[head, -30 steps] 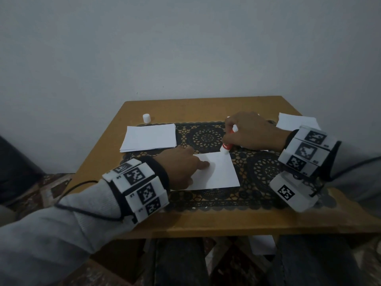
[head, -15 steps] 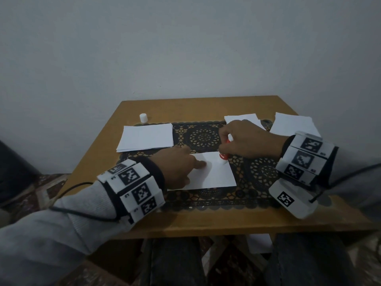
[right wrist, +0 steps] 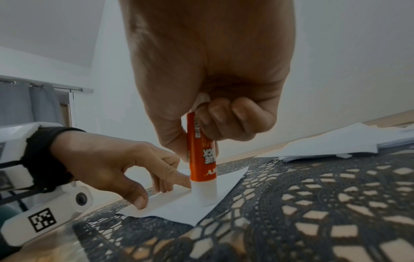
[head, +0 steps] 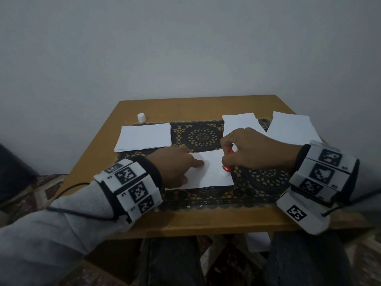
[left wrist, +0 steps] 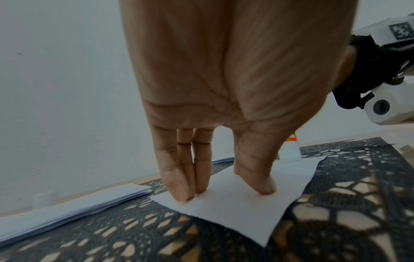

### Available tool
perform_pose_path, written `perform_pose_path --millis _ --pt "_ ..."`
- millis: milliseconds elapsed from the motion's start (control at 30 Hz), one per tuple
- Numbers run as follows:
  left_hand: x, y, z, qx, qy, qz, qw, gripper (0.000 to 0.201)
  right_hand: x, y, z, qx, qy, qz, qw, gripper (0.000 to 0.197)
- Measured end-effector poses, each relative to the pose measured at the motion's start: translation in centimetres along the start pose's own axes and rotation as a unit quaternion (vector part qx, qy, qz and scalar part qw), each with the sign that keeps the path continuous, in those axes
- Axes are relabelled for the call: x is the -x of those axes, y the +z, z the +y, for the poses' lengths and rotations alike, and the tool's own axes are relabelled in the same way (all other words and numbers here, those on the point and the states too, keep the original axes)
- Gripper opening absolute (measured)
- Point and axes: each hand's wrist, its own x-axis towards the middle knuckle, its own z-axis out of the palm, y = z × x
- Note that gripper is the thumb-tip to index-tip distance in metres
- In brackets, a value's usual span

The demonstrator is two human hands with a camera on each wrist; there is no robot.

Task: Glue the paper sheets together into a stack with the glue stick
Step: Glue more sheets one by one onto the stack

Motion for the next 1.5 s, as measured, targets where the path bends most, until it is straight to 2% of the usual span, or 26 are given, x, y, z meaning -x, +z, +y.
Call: perform_pose_path --millis 200,333,467,567,667,767,867,1000,1100,1167,1267,1367,1500 --pt "0.1 -0.2 -0.1 0.031 0.000 0.001 1.000 0.066 0.7 -0.1 0.1 -0.003 -0.003 -0.034 0.999 0.020" --pt "-0.3 -0.9 -0.4 0.078 0.005 0.003 0.997 0.058 0.8 -1.4 0.4 -0.006 -0.005 -0.078 0.997 0.020" --pt "-1.4 -1.1 -0.8 0.128 -0.013 0.023 0.991 0.045 0.6 -3.0 1.0 -0.042 0.007 -0.043 0.998 0.020" --pt "-2.1 -1.1 -1.2 0.144 -0.036 0.019 0.989 0.058 0.4 -3.3 1.4 -0.053 0.025 -0.010 0.998 0.019" --pt "-2.3 -1.6 -1.4 0.158 -0.040 0.004 0.987 0.066 0.5 -3.1 1.6 -0.050 0.028 -0.006 0.998 0.018" --pt "-2.5 -1.7 -1.5 0.181 -0.046 -0.006 0.982 0.065 0.8 -2.6 1.7 -0.043 0.023 -0.011 0.999 0.019" --pt "-2.5 -1.7 -1.6 0.197 -0.047 -0.012 0.979 0.054 0.8 -2.6 1.9 -0.040 0.025 -0.009 0.999 0.019" --pt "-2.1 -2.0 -1.8 0.244 -0.024 0.051 0.968 0.032 0.6 -2.8 2.2 -0.040 0.024 0.002 0.999 0.018" --pt "-1.7 -2.2 -2.4 0.309 -0.009 0.078 0.948 0.042 0.6 -2.9 2.3 -0.045 0.020 0.007 0.999 0.017" --pt "-1.2 -2.6 -2.4 0.336 0.027 0.070 0.939 0.052 0.5 -2.9 2.4 -0.049 0.020 0.009 0.999 0.017" --pt "-0.3 -3.1 -2.2 0.355 0.064 0.023 0.932 0.041 0.3 -2.8 2.3 -0.049 0.021 0.016 0.998 0.016" --pt "0.2 -2.7 -2.2 0.364 0.034 0.025 0.930 0.029 0.1 -2.7 2.1 -0.052 0.024 0.022 0.998 0.017" --pt "0.2 -1.8 -1.9 0.357 -0.053 0.123 0.924 0.024 -0.4 -2.4 1.8 -0.044 0.026 0.044 0.998 0.019"
